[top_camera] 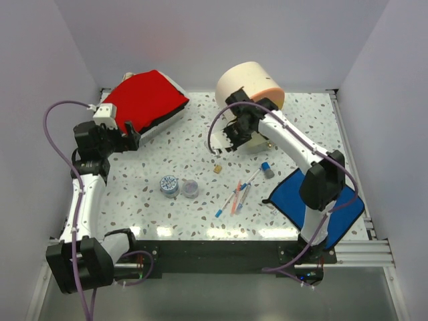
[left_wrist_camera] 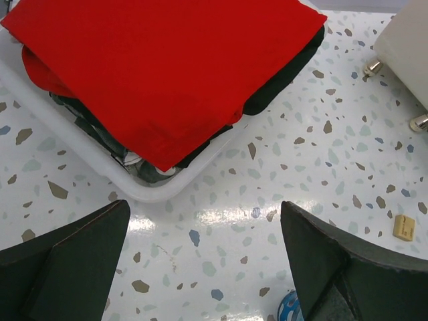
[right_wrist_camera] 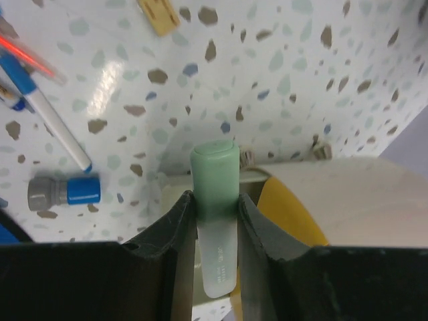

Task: Sort the stationery into containers
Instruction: Pick up the pen from the center of the board, then place the pen in the drawer.

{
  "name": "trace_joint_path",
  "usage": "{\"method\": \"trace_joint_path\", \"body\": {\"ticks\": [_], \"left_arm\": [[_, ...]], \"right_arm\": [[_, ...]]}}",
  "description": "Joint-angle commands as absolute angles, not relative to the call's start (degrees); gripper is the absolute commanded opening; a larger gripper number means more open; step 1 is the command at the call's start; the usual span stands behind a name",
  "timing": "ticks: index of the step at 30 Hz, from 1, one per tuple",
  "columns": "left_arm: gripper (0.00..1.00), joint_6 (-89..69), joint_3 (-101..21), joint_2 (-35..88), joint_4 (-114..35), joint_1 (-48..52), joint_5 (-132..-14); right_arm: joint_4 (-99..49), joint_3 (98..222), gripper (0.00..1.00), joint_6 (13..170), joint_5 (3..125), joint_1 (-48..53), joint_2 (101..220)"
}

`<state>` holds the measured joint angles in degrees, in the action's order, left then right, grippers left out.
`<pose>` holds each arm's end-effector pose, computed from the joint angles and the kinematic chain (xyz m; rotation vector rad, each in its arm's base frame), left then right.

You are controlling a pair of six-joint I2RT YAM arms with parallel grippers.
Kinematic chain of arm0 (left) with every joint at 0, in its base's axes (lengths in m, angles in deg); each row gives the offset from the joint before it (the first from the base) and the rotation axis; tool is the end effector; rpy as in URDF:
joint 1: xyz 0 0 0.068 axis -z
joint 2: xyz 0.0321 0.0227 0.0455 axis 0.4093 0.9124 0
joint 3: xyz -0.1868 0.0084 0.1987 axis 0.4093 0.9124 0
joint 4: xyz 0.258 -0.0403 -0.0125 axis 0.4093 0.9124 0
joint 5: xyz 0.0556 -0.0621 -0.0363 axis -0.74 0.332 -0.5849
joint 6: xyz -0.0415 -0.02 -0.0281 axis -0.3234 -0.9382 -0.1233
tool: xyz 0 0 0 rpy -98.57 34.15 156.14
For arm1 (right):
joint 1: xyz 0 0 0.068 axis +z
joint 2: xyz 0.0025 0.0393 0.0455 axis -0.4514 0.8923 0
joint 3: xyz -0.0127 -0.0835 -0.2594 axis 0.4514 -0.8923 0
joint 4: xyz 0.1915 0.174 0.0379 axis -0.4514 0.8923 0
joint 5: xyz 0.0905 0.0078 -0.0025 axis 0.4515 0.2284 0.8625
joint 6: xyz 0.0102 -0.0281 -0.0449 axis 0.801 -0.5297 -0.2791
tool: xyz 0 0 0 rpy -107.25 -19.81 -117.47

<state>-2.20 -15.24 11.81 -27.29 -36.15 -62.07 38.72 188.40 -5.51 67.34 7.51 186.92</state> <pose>0.2386 0.0387 0.3033 -0.0549 1.9635 -0.2384 0.3179 0.2254 0.3087 -2.4213 1.2182 -0.0240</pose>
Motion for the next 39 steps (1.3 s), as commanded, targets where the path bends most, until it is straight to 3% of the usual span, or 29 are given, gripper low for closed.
{"method": "trace_joint_path", "body": {"ticks": [1,8,11,12,17,27,33,39], "left_arm": [[1.0,-3.79,-17.98,12.28,-30.83,-36.55,-60.34],[0.99,-4.32,-17.89,12.54,-30.57,-36.55,-60.16],[0.99,-3.7,-18.68,12.8,-29.61,-36.55,-60.42],[0.99,-3.44,-18.95,12.89,-29.43,-36.55,-60.51],[0.99,-2.91,-20.36,13.68,-29.07,-36.55,-60.78],[0.99,-5.37,-18.34,13.59,-32.5,-36.55,-59.46],[0.99,-6.51,-17.63,13.07,-33.29,-36.55,-58.4],[0.99,-6.52,-17.02,12.1,-33.64,-36.55,-58.4]], "right_arm": [[38.17,190.23,0.0,-2.16,64.8,1.14,189.51],[36.95,192.18,0.0,-4.0,63.83,-3.01,194.52],[34.49,191.47,0.12,-3.48,63.22,-3.81,195.84],[33.79,191.04,0.22,-3.04,62.86,-3.89,196.37],[30.09,190.15,0.35,-1.2,62.6,-3.98,195.59],[34.04,188.93,0.38,2.93,61.01,-4.42,188.82],[43.23,187.78,0.4,6.11,67.85,-4.33,180.83],[48.04,173.22,0.43,-1.36,74.38,-0.4,171.61]]}}
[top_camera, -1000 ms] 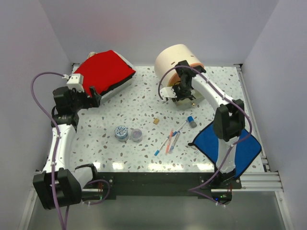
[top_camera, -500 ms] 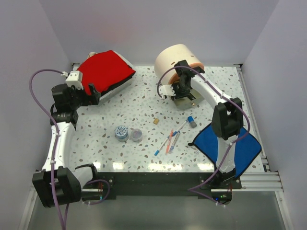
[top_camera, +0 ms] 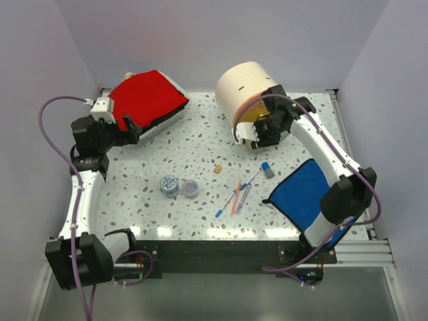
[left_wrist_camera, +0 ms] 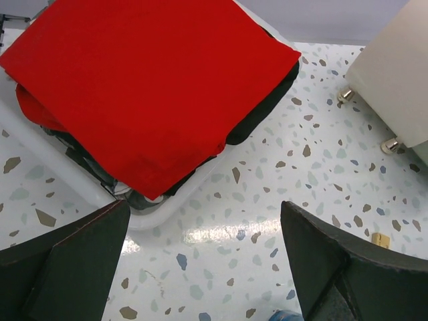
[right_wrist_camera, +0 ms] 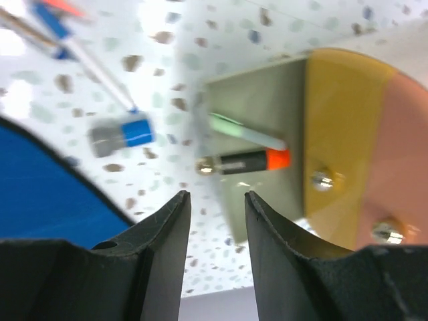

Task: Sort the stationery into containers
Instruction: Place the pen in the drawer, then pick up the pen from the center of the board.

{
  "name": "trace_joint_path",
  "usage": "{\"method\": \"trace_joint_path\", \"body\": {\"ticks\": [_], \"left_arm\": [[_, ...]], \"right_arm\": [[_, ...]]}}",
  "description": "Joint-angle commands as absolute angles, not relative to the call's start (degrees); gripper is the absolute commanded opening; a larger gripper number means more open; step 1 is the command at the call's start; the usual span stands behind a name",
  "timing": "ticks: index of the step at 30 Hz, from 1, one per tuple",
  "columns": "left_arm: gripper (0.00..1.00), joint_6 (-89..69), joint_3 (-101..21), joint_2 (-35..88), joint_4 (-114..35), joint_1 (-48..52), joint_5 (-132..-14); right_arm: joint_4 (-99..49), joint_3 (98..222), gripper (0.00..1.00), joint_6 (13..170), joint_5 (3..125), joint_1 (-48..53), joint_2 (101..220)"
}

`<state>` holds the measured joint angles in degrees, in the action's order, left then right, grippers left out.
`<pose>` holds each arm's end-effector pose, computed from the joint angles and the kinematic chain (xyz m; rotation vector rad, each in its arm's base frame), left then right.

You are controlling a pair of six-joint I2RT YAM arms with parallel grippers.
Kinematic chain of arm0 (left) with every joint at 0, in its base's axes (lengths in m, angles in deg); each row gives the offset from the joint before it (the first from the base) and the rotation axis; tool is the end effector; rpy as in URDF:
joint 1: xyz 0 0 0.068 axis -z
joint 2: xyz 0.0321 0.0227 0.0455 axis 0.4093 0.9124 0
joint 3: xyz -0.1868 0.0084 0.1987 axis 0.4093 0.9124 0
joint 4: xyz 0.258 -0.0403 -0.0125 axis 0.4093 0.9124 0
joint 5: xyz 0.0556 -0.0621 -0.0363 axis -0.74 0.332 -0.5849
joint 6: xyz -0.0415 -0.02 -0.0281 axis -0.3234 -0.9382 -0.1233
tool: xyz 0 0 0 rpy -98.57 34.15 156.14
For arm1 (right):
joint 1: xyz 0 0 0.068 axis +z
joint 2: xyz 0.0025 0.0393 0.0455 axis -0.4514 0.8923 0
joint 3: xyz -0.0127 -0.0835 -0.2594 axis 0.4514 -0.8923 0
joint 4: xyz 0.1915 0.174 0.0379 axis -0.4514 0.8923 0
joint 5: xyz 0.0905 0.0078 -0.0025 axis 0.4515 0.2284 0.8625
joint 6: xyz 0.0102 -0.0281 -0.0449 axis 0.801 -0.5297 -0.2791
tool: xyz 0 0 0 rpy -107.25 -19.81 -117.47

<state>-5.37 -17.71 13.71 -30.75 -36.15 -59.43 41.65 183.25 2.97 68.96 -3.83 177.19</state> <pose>0.2486 0.0392 0.3172 -0.0577 1.8957 -0.3045 0.3140 0.1417 0.3397 -2.1524 1.5848 -0.0246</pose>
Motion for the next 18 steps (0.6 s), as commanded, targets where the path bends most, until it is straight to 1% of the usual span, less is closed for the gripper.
{"method": "trace_joint_path", "body": {"ticks": [1,2,5,7,13,18], "left_arm": [[0.99,-6.51,-16.76,12.01,-33.21,-36.55,-58.49],[0.99,-6.43,-16.67,11.75,-32.94,-36.55,-58.58],[1.0,-5.55,-16.66,11.23,-31.28,-36.47,-58.23],[1.0,-4.32,-17.01,10.87,-30.14,-36.55,-58.4],[1.0,-1.59,-16.84,9.29,-27.76,-36.47,-60.77],[1.0,-0.72,-16.66,8.41,-26.53,-36.55,-61.22]], "right_arm": [[46.71,170.4,0.45,-2.24,73.94,0.75,170.54],[45.05,165.07,0.46,-3.29,73.5,2.16,169.31],[39.33,158.01,0.47,-6.1,72.53,6.47,167.19],[37.39,156.76,0.47,-6.29,74.02,8.32,168.06],[39.4,156.23,0.46,-9.36,76.83,11.48,172.37],[38.18,153.94,0.44,-11.38,76.75,14.03,174.75]]}}
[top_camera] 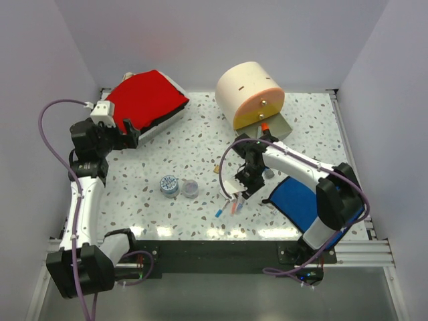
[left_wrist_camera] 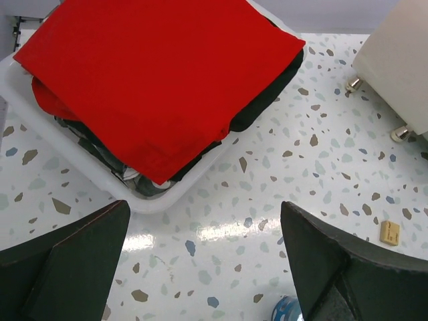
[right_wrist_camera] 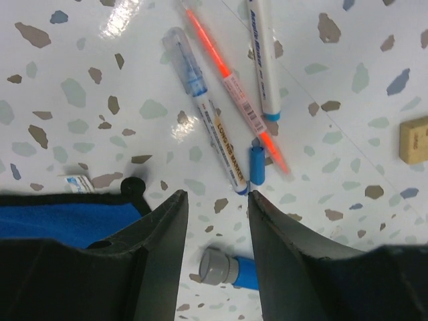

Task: Sort the stationery into containers
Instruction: Pick up the pen from the center of the board.

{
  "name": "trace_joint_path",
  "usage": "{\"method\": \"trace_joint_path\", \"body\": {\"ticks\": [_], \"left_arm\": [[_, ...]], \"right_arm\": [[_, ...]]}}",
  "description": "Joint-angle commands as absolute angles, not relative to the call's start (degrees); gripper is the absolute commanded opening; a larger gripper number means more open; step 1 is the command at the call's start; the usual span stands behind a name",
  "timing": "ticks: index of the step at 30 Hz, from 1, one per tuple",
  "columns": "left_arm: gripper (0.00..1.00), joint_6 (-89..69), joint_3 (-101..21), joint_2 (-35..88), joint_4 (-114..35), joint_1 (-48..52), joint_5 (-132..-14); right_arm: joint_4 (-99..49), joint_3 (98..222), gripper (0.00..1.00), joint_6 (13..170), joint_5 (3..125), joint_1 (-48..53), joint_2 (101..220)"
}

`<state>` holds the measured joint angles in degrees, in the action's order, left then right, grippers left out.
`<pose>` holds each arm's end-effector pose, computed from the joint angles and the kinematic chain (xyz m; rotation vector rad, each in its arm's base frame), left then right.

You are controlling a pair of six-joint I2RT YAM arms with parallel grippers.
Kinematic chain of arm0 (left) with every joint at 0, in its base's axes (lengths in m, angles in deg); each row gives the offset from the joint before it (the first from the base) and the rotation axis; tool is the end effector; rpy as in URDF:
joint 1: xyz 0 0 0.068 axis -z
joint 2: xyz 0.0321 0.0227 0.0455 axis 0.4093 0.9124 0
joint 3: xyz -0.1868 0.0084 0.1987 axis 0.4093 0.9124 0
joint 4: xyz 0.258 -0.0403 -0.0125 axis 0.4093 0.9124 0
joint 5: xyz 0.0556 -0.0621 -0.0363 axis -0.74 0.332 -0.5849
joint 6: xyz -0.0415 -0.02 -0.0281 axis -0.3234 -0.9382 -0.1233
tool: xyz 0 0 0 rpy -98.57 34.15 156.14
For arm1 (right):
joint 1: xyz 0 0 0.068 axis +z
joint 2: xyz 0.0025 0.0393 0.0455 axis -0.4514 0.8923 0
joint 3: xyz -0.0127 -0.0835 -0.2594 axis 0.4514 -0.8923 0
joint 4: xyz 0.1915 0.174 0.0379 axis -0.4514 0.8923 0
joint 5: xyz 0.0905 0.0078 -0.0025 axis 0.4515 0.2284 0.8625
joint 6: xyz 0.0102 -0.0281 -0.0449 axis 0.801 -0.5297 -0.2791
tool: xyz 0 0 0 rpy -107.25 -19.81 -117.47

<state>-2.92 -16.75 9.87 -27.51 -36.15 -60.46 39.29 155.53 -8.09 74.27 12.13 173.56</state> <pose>0.2328 0.0365 0.3205 -0.0312 1.9014 -0.2598 0.2207 0.1926 0.2278 -2.6878 1.1967 0.3830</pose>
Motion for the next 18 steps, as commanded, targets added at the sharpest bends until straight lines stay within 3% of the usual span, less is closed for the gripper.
{"method": "trace_joint_path", "body": {"ticks": [1,16,18], "left_arm": [[1.0,-0.63,-16.66,8.24,-26.26,-36.64,-61.39],[1.0,0.52,-16.75,8.67,-25.03,-37.7,-62.36],[1.0,0.52,-16.93,8.76,-24.86,-37.7,-62.27]], "right_arm": [[37.74,153.51,0.44,-11.47,76.66,14.3,175.01],[25.25,145.86,0.33,-9.45,71.57,17.9,179.93],[24.73,145.5,0.26,-9.1,71.04,17.9,180.72]]}}
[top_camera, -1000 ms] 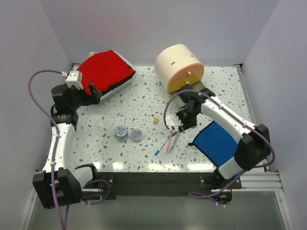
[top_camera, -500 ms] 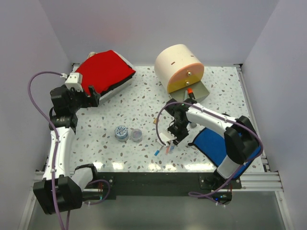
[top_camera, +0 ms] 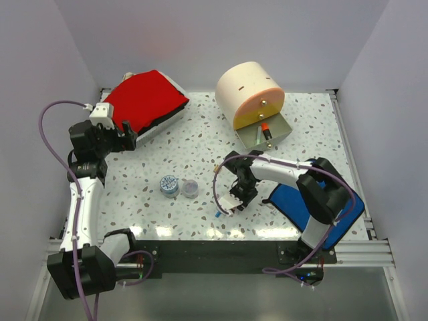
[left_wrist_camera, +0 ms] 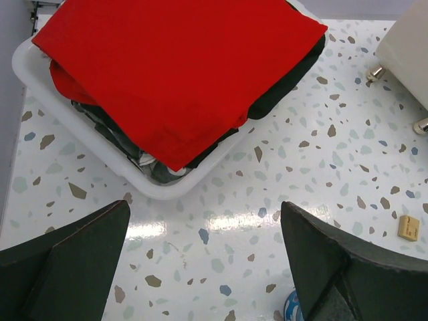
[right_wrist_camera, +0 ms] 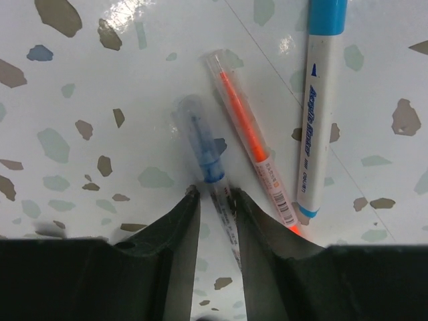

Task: Sort the stationery into containers
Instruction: Pick up the pen from the center of the board, then place the pen in the drawer.

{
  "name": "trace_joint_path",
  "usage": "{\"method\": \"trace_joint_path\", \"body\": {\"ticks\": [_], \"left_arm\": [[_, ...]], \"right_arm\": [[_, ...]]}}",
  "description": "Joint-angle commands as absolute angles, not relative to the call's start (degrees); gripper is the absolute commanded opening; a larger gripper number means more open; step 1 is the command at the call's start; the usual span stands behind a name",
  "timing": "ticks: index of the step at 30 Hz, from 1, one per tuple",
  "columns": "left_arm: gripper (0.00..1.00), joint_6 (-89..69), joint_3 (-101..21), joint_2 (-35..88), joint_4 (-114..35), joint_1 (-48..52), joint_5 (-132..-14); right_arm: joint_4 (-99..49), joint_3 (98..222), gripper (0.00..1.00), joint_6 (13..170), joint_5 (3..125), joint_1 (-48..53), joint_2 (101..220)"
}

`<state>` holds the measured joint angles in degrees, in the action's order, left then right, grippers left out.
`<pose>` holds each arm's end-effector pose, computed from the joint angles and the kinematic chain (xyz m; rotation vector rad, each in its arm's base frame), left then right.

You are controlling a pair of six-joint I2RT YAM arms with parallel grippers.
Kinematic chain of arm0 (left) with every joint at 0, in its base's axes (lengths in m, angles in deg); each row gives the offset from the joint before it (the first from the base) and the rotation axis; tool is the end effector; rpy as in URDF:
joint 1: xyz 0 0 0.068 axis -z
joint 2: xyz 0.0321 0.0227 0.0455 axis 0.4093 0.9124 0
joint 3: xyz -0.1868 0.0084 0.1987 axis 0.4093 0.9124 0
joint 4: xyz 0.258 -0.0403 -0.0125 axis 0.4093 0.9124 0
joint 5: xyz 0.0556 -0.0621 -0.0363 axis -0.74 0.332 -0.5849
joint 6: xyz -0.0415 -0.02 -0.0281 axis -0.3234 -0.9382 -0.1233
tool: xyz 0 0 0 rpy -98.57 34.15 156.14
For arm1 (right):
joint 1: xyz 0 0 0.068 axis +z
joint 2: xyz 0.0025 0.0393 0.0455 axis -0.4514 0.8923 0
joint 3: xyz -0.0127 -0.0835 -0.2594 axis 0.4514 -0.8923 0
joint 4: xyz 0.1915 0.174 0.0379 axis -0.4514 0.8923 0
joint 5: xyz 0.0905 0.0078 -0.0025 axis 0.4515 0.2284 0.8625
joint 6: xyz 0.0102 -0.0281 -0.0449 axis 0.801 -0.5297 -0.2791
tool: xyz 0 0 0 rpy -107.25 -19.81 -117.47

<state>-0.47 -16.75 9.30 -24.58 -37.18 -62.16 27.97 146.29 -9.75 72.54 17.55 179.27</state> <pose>0.2283 0.0408 0.3173 -0.0381 1.9403 -0.2000 0.2024 0.2120 0.1614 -2.8232 1.0687 0.3997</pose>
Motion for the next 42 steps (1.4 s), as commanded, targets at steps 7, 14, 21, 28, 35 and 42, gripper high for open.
{"method": "trace_joint_path", "body": {"ticks": [7,14,21,28,35,42], "left_arm": [[1.0,-0.8,-16.4,9.2,-27.74,-37.61,-61.13],[1.0,-2.47,-15.7,10.78,-32.85,-37.7,-60.16],[1.0,-3.44,-18.94,14.56,-34.87,-37.61,-58.14],[1.0,-3.44,-19.83,14.83,-34.0,-37.61,-58.49],[1.0,-3.09,-19.91,14.12,-32.07,-37.61,-59.19],[1.0,-2.47,-21.15,15.26,-31.8,-37.7,-59.72]], "right_arm": [[31.39,149.71,0.0,-7.17,70.42,17.73,176.0],[41.6,165.78,0.0,-4.36,69.46,14.13,168.16],[36.68,172.12,0.0,-0.84,61.21,5.27,173.42],[37.3,184.43,0.0,-0.22,60.14,-3.62,186.6],[32.56,186.99,0.01,-1.98,58.12,-7.23,193.11],[26.23,184.71,0.38,-0.22,58.99,-7.85,191.37]]}}
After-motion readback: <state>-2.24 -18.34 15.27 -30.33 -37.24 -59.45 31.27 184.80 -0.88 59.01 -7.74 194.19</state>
